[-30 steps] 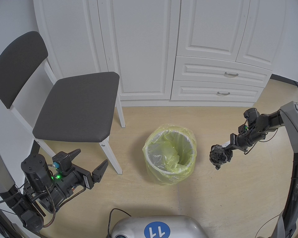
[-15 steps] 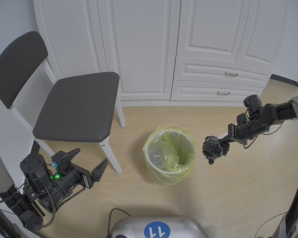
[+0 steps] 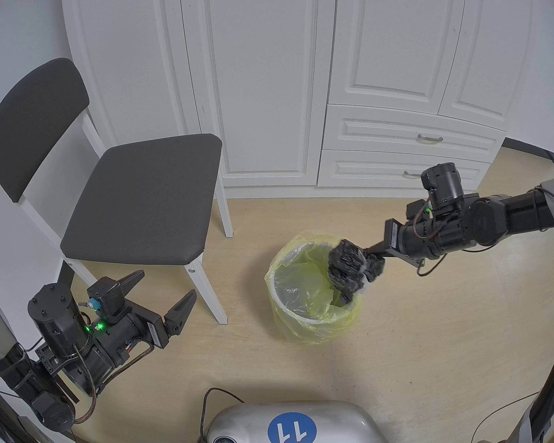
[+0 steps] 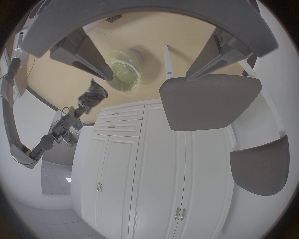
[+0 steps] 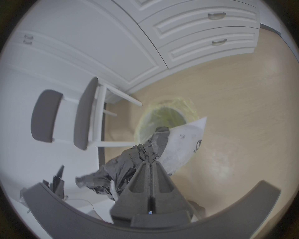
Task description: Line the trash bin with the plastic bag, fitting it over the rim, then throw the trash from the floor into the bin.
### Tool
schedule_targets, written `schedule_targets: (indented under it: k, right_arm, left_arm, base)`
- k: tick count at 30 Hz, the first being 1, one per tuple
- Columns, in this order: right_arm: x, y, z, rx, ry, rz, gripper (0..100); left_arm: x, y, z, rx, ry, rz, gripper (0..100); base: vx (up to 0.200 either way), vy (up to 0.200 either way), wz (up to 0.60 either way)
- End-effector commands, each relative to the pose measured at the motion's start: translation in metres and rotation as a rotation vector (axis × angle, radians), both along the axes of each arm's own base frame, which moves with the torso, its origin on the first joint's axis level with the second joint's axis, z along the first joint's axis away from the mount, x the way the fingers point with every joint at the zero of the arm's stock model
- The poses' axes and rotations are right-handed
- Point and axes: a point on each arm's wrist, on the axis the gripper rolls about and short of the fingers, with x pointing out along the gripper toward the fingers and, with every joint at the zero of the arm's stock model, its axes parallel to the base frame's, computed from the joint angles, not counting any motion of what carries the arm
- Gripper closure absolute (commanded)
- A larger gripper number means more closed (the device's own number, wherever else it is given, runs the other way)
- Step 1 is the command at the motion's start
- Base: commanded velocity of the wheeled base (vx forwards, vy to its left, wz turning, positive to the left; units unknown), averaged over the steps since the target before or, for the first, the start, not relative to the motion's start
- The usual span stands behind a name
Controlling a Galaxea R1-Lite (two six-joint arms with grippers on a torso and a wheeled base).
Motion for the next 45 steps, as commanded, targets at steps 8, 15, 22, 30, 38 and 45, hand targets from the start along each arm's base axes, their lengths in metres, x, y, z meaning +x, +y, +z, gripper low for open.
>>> schedule_targets:
  k: [8,15,22,30,38,45]
  right_arm:
    - [0.041,0.075,-0.103,0.141,-0.044,-0.111,100]
    - [0.057,0.079,-0.146,0.163,-0.124,-0.161,100]
    - [0.07,0.068,-0.153,0.213,-0.254,-0.228,100]
    - [0.071,0.061,-0.144,0.278,-0.342,-0.248,100]
    - [0.064,0.067,-0.159,0.281,-0.354,-0.234,100]
    - [0.055,0.08,-0.173,0.265,-0.318,-0.2,100]
  left_arm:
    - [0.003,-0.001,-0.001,0.001,0.003,-0.001,0]
    - [0.006,-0.003,-0.008,0.012,0.031,-0.001,0]
    - [0.006,-0.003,-0.007,0.011,0.029,-0.001,0]
    - [0.006,-0.002,-0.006,0.007,0.025,0.001,0]
    - [0.006,-0.002,-0.006,0.006,0.023,0.003,0]
    - [0.006,0.0,-0.003,0.002,0.012,0.009,0]
  base:
    - [0.0,0.0,0.0]
    - [0.0,0.0,0.0]
    - [0.0,0.0,0.0]
    - [0.0,0.0,0.0]
    - [0.0,0.0,0.0]
    - [0.0,0.0,0.0]
